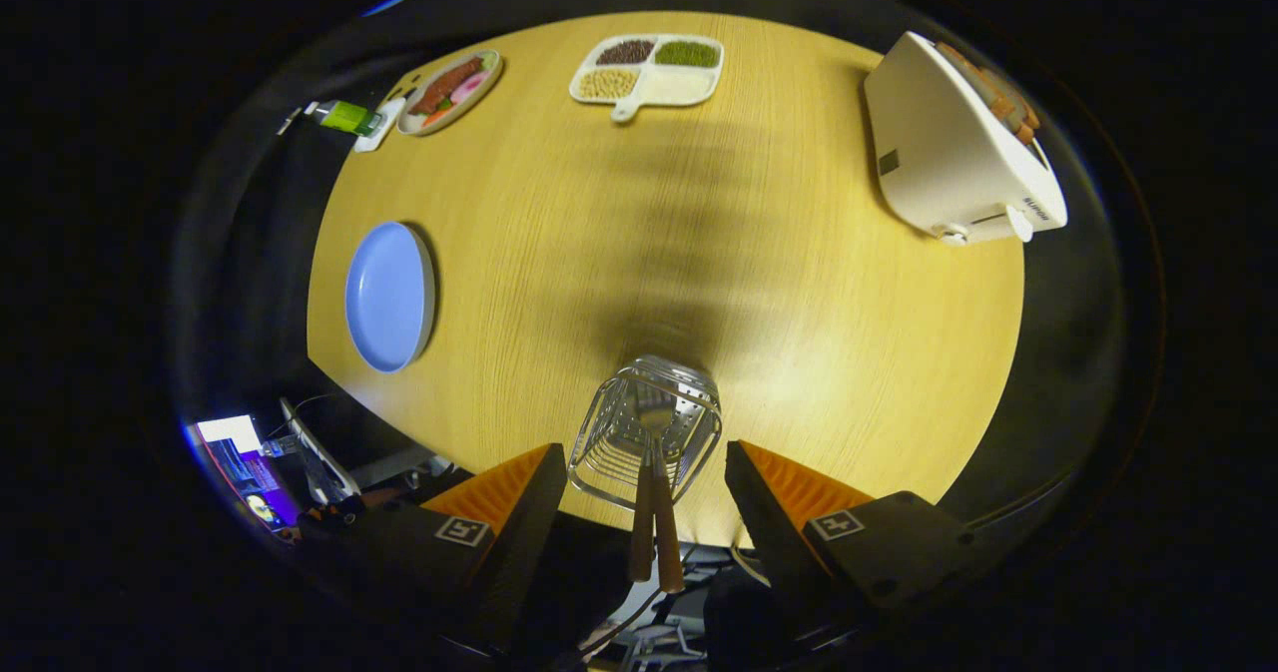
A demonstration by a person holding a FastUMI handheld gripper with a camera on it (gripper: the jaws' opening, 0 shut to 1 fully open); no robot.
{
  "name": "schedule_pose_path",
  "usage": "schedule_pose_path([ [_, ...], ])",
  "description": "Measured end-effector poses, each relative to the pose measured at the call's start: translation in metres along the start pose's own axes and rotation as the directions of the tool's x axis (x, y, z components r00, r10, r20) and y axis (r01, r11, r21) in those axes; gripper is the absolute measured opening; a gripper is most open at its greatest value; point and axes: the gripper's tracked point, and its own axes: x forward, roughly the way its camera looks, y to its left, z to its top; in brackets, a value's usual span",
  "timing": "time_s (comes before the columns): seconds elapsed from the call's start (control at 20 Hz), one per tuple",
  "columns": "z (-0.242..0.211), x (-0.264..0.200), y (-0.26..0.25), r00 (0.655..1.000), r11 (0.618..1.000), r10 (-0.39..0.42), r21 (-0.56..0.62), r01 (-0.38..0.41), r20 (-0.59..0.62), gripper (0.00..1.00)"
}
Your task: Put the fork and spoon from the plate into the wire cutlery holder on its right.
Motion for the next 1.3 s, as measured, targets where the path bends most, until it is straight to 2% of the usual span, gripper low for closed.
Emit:
schedule_pose_path([
  [0.05,0.005,-0.01,-0.001,0.996,1.0,-0.013,0.001,0.013,0.092,0.99],
  [0.15,0.008,-0.036,0.001,0.966,0.999,-0.03,0.022,0.025,0.258,0.99],
  [0.35,0.017,-0.096,-0.001,0.858,0.995,-0.095,0.019,0.1,0.504,0.99],
  [0.45,0.02,-0.125,-0.002,0.786,0.991,-0.113,0.015,0.131,0.608,0.99],
  [0.65,0.024,-0.178,0.003,0.63,0.992,-0.087,0.011,0.122,0.772,1.0],
  [0.95,0.01,-0.249,-0.012,0.388,0.984,-0.061,-0.009,0.176,0.92,0.99],
  [1.1,0.008,-0.257,-0.01,0.332,0.985,-0.027,-0.031,0.167,0.943,0.99],
  [1.3,0.008,-0.256,-0.012,0.308,0.99,0.022,-0.065,0.128,0.951,0.99],
])
